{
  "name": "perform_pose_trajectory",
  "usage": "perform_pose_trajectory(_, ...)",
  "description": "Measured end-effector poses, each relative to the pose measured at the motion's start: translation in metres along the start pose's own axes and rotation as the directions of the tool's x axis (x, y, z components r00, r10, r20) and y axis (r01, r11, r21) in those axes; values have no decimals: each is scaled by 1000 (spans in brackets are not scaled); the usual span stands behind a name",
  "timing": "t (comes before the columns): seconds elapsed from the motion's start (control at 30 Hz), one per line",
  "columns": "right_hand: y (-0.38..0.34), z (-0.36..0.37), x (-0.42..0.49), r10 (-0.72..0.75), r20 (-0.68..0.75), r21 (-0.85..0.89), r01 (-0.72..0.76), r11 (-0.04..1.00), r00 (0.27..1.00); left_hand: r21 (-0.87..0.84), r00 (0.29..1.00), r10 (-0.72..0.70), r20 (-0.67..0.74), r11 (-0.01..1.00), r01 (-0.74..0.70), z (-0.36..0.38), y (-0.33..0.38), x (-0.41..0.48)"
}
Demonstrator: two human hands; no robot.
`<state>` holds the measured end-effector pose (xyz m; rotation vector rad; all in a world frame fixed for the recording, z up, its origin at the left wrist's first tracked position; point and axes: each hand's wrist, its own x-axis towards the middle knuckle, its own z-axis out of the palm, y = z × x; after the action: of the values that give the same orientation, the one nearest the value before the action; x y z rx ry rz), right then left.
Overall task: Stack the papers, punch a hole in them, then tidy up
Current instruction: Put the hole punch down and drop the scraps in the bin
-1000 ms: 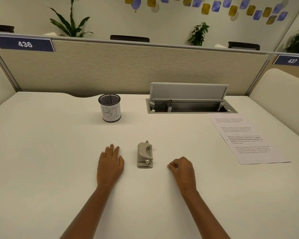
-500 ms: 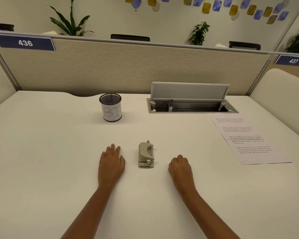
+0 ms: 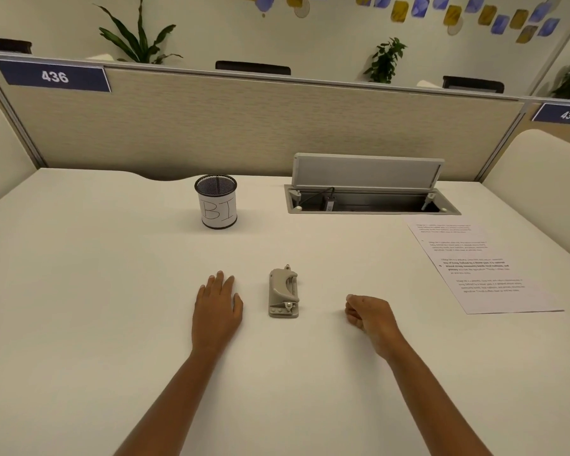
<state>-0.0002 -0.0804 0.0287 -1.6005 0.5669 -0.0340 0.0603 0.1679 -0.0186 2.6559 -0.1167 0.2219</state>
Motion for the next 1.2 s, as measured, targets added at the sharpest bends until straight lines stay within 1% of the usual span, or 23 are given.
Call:
perform_pose_trajectory(0.07, -6, 2, 2, 93, 4, 123, -92, 988, 996, -12, 1000, 10, -10, 1000, -10, -1, -1, 1)
perform_pose_trajectory(0.1, -10, 4, 3, 113, 8, 149, -113, 982, 994, -17, 1000, 13, -13, 1000, -14, -2, -1, 2)
perform_pose_trajectory(0.27, -35, 22, 11, 121, 88, 247, -139, 959, 989, -39, 1000, 10, -19, 999, -11, -4, -5, 9)
perform_pose_trajectory(0.33, -49, 37, 17, 92, 136, 250, -124, 960, 986, -43, 1000, 6, -25, 999, -7, -5, -9, 15)
perform_pose_trajectory(0.43, -74, 70, 32, 57, 204, 203, -100, 974, 977, -43, 1000, 0, -26, 999, -1, -5, -13, 23)
perform_pose_trajectory(0.6, -122, 138, 66, -11, 257, 179, -36, 983, 966, -49, 1000, 9, -22, 999, -10, -5, -17, 33)
perform_pose_trajectory(0.7, -153, 178, 88, -69, 223, 86, 51, 995, 972, -55, 1000, 5, -22, 998, -7, -4, -20, 38)
perform_pose_trajectory(0.77, -169, 200, 100, -142, 184, 10, 143, 990, 973, -50, 1000, 18, -14, 999, -19, -2, -22, 41)
perform_pose_trajectory(0.9, -184, 231, 119, -310, 127, -150, 327, 933, 942, -104, 999, 6, -41, 995, -10, 1, -24, 44)
perform_pose_trajectory(0.97, -185, 240, 129, -349, 125, -217, 369, 904, 929, -109, 999, 6, -43, 994, -11, 2, -24, 45)
perform_pose_trajectory(1.03, -185, 248, 135, -358, 144, -267, 385, 884, 922, -100, 999, 9, -41, 995, -13, 4, -25, 45)
perform_pose_trajectory(1.2, -179, 251, 146, -394, 108, -325, 407, 854, 913, -84, 998, 27, -60, 996, -32, 4, -25, 45)
